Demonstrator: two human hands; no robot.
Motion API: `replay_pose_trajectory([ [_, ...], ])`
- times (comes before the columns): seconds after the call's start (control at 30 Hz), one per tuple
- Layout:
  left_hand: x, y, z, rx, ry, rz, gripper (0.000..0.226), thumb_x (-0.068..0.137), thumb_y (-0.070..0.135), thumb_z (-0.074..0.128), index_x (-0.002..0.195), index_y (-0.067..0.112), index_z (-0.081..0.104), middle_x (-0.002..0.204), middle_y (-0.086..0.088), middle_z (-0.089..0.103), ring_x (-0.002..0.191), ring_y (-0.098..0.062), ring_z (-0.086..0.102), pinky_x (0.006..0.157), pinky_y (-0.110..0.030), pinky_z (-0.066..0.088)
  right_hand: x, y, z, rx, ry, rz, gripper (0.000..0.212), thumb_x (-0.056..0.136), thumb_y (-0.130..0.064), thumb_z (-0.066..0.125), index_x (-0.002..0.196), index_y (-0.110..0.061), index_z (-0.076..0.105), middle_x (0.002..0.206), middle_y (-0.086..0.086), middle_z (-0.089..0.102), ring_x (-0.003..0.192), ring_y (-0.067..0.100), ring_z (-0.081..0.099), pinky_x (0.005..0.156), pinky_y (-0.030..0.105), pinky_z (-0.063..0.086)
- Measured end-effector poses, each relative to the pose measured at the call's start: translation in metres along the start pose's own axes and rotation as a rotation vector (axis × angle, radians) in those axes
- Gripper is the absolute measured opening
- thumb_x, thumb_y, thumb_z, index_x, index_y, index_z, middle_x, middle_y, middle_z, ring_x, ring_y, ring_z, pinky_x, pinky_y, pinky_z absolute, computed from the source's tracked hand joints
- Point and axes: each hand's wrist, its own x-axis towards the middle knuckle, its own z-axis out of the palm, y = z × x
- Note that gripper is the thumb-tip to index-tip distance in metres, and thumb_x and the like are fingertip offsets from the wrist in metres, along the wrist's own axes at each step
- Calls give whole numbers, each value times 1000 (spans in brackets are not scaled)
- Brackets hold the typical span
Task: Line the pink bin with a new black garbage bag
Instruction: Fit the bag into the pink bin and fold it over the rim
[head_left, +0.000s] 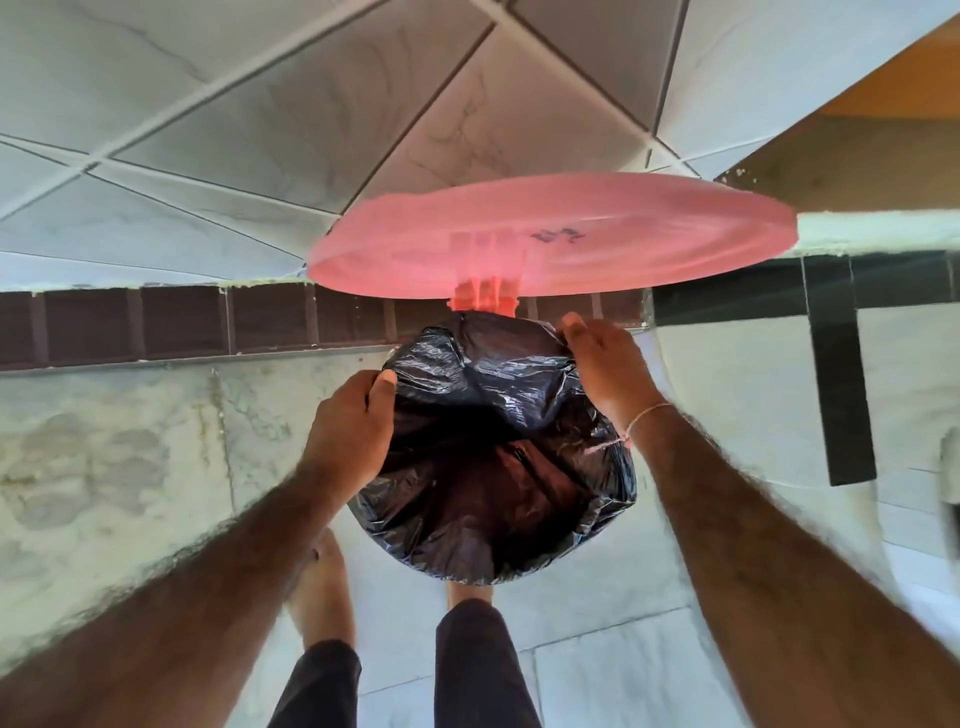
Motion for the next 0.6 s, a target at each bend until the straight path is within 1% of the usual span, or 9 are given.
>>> replay_pose_trajectory([
  [0.1, 2, 0, -1, 14, -19, -2, 40, 101, 37, 30, 75, 12, 48, 66, -8, 55, 64, -22, 51, 56, -33, 34, 7, -1, -4, -11, 14, -7, 36, 97, -40, 45, 104, -13, 69, 103, 8, 69, 98, 26, 63, 84, 30, 46],
  [0.2, 3, 0, -1, 28, -22, 8, 42, 102, 35, 28, 78, 8, 50, 68, -11, 55, 66, -25, 51, 58, -37, 34, -1, 2, -3, 55, 95, -19, 42, 85, -49, 61, 116, -20, 62, 116, 0, 67, 103, 16, 62, 91, 29, 48],
  [0.27, 3, 1, -1, 41, -20, 8, 41, 102, 33, 28, 77, 8, 49, 67, -9, 54, 64, -23, 49, 58, -38, 32, -16, 13, 2, -86, 143, -92, 49, 78, -53, 67, 117, -24, 58, 116, -2, 63, 104, 15, 58, 90, 30, 47],
  [0.33, 4, 2, -1, 46, -16, 5, 40, 102, 33, 28, 76, 9, 49, 66, -8, 54, 63, -21, 49, 59, -37, 31, -23, 26, 6, -247, 208, -159, 29, 81, -35, 68, 104, -18, 64, 105, 4, 65, 99, 23, 60, 84, 30, 46],
  [0.37, 4, 2, -1, 48, -16, 5, 41, 102, 33, 28, 77, 8, 49, 66, -8, 54, 63, -21, 49, 60, -36, 31, -24, 29, 6, -234, 250, -141, 15, 84, -23, 65, 96, -14, 67, 97, 6, 66, 93, 26, 61, 79, 28, 44],
  [0.4, 4, 2, 0, 52, -19, 6, 41, 102, 33, 28, 78, 8, 49, 66, -7, 54, 64, -20, 49, 59, -36, 31, -23, 27, 4, -157, 285, -88, 8, 85, -13, 60, 90, -13, 67, 90, 6, 67, 87, 25, 60, 74, 25, 42],
  [0.47, 4, 1, 0, 62, -24, 13, 42, 102, 34, 26, 78, 8, 49, 67, -7, 53, 64, -19, 49, 57, -36, 32, -16, 22, -1, 10, 303, 15, 14, 87, -7, 55, 85, -17, 64, 84, 1, 64, 78, 20, 57, 70, 21, 39],
  [0.53, 4, 0, -1, 67, -26, 22, 43, 102, 34, 25, 78, 8, 48, 66, -7, 53, 63, -20, 49, 56, -32, 33, -4, 17, -5, 39, 267, 36, 13, 90, -8, 53, 91, -16, 62, 85, 1, 62, 74, 18, 55, 67, 20, 40],
  [0.6, 4, 0, 0, 65, -27, 29, 43, 102, 35, 25, 78, 9, 48, 66, -7, 53, 63, -21, 49, 56, -32, 33, 12, 15, -9, 71, 276, 42, 9, 92, -9, 53, 96, -11, 61, 85, 2, 60, 66, 14, 53, 59, 14, 42],
])
